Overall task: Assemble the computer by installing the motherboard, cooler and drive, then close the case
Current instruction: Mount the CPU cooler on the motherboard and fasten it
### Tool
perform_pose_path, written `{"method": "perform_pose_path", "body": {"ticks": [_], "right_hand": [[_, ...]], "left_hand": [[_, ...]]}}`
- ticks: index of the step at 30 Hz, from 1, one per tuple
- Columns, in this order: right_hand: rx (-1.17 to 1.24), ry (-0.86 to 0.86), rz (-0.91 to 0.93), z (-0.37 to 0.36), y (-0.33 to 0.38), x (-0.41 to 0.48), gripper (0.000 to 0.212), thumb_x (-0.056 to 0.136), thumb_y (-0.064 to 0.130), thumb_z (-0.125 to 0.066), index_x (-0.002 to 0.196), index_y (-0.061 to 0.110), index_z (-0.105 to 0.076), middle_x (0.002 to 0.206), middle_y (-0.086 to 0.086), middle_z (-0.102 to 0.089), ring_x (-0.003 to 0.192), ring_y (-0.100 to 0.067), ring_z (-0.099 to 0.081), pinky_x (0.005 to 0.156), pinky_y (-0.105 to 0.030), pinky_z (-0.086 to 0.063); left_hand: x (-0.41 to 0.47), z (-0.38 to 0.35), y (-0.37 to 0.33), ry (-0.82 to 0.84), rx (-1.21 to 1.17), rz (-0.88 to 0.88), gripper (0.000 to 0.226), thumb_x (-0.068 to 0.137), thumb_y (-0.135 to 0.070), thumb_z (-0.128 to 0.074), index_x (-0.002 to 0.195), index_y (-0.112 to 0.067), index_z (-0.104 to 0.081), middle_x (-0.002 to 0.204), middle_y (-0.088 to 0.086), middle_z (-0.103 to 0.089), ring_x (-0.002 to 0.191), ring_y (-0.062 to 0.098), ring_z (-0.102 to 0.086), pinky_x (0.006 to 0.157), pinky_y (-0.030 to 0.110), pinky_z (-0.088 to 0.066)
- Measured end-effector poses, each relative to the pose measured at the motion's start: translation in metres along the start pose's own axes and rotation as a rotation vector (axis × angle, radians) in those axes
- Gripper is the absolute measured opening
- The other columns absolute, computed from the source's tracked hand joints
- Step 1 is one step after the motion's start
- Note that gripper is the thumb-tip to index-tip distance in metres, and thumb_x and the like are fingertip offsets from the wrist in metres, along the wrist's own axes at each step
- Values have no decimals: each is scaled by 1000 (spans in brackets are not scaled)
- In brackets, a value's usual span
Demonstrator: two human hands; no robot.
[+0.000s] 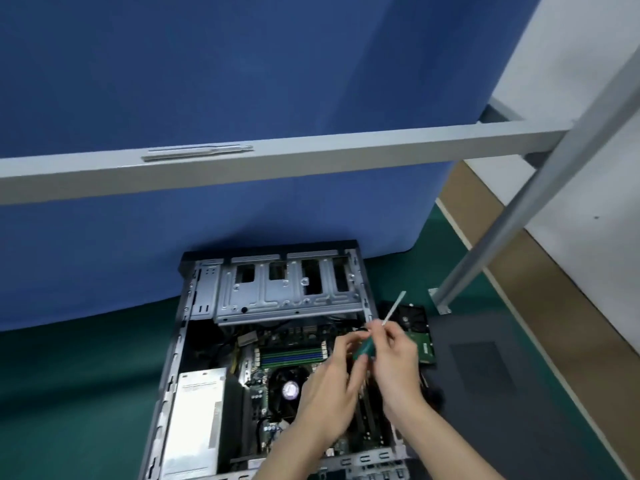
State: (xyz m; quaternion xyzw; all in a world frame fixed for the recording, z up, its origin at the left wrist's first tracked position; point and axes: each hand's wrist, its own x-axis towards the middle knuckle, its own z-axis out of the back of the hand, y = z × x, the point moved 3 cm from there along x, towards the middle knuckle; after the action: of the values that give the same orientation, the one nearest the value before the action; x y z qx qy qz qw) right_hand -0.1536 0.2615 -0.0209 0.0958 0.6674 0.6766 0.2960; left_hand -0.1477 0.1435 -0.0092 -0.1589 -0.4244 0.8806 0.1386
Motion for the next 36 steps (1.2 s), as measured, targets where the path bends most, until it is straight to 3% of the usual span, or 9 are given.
{"method": "perform_pose_path", "body": {"ticks": [4,7,9,16,21,25,28,32,36], "right_hand": [[-225,-230,-16,70,-21,35,26,100,27,-49,90,4,-58,60,-10,-64,51,-32,-65,54,-39,-55],[-565,-240,-236,107,-58,58,25,99,25,-51,107,4,-60,88,-20,-69,82,-37,-67,77,-45,-54],[-692,-195,-329,121,-79,67,23,97,15,-51,115,2,-56,102,-22,-66,93,-36,-64,79,-38,-50],[-894,-39,-337,125,-102,84,42,94,5,-51,136,4,-42,135,-26,-37,121,-44,-42,103,-44,-36],[-925,-46,-290,129,-103,87,44,97,15,-52,139,5,-41,134,-26,-41,122,-44,-41,104,-45,-35],[-1057,-22,-205,131,-100,91,43,95,9,-52,137,5,-45,129,-26,-47,118,-44,-43,98,-43,-39],[-1076,-50,-164,129,-93,91,39,95,7,-49,134,4,-51,125,-24,-54,116,-42,-47,96,-42,-41],[-967,-200,106,103,-60,78,28,96,8,-50,121,0,-59,112,-21,-61,109,-37,-47,92,-45,-40],[-687,-231,373,59,-17,48,14,94,13,-57,102,7,-67,78,5,-51,83,-24,-55,78,-37,-45]], "left_hand": [[2,-37,-3,51,45,146,33,92,-60,-38,101,-30,-50,98,-9,-61,87,15,-60,79,34,-49],[4,-55,-2,84,-40,257,39,89,-62,-44,95,-23,-49,80,-3,-62,73,17,-60,71,32,-49],[6,-61,0,98,-78,264,36,92,-56,-44,88,-20,-48,68,-4,-56,60,14,-53,63,32,-45],[3,-69,7,103,-163,212,48,95,-51,-42,64,-15,-37,50,-8,-33,47,13,-31,55,31,-31],[1,-70,7,123,-190,210,48,96,-50,-41,63,-15,-36,51,-7,-33,50,14,-32,56,32,-33],[-7,-55,21,187,-198,270,47,91,-50,-48,73,-7,-56,61,11,-58,52,17,-51,62,40,-51],[-11,-31,46,123,-101,344,35,90,-45,-54,78,-14,-61,73,10,-67,60,18,-58,69,40,-56],[-2,-5,72,16,22,351,14,90,-30,-62,89,-17,-66,75,-2,-66,67,12,-63,70,31,-55],[18,0,73,39,57,284,17,88,-4,-62,98,-16,-69,89,-1,-69,84,11,-64,80,30,-54]]}}
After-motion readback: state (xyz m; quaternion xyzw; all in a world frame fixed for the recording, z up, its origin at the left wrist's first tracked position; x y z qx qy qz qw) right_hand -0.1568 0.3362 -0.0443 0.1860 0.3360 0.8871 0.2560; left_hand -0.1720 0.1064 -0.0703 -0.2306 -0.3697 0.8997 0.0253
